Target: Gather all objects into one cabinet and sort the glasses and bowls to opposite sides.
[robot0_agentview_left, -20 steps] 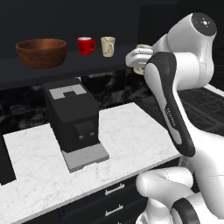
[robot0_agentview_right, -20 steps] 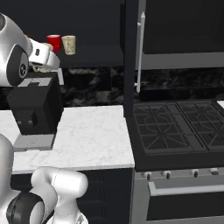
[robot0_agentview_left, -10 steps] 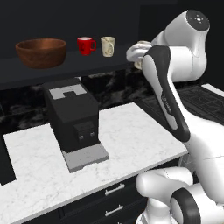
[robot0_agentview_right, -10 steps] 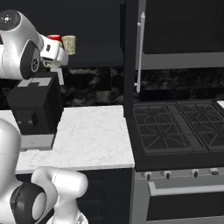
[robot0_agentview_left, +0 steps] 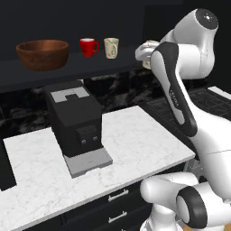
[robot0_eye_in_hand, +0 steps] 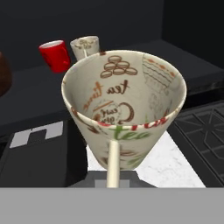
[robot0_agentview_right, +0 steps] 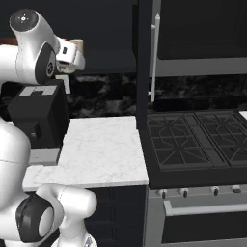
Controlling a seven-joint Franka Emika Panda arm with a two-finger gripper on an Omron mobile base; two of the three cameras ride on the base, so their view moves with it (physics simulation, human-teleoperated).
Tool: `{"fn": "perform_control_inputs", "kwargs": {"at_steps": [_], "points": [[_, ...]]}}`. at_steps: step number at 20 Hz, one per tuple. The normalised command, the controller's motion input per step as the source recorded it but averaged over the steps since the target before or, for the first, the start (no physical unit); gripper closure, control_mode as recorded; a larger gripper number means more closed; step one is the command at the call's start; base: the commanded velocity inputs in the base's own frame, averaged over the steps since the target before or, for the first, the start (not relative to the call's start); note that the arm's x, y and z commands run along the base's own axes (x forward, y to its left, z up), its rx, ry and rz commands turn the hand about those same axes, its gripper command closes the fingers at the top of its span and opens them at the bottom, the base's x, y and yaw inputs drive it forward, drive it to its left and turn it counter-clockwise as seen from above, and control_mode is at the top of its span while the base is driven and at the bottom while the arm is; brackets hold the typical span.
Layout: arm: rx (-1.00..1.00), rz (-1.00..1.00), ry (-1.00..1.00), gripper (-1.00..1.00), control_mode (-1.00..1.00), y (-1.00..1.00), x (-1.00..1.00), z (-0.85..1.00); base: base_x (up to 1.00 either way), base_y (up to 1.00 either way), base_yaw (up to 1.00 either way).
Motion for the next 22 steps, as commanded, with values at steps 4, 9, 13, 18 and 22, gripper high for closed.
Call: {"fn": "perform_control_inputs", "kwargs": {"at_steps": [4, 9, 13, 18, 22], "points": [[-0.02, 0.0, -0.03, 1.0, -1.0, -0.11, 0.2, -0.02, 0.0, 0.0, 0.0], [-0.06, 0.0, -0.11, 1.0, -1.0, -0.07, 0.28, -0.04, 0.0, 0.0, 0.0], [-0.01, 0.0, -0.04, 1.0, -1.0, -0.08, 0.28, 0.0, 0.0, 0.0, 0.0], [0.0, 0.0, 0.0, 1.0, -1.0, -0.05, 0.39, 0.0, 0.0, 0.0, 0.0], [0.0, 0.0, 0.01, 1.0, -1.0, -0.01, 0.52, 0.0, 0.0, 0.0, 0.0]]}}
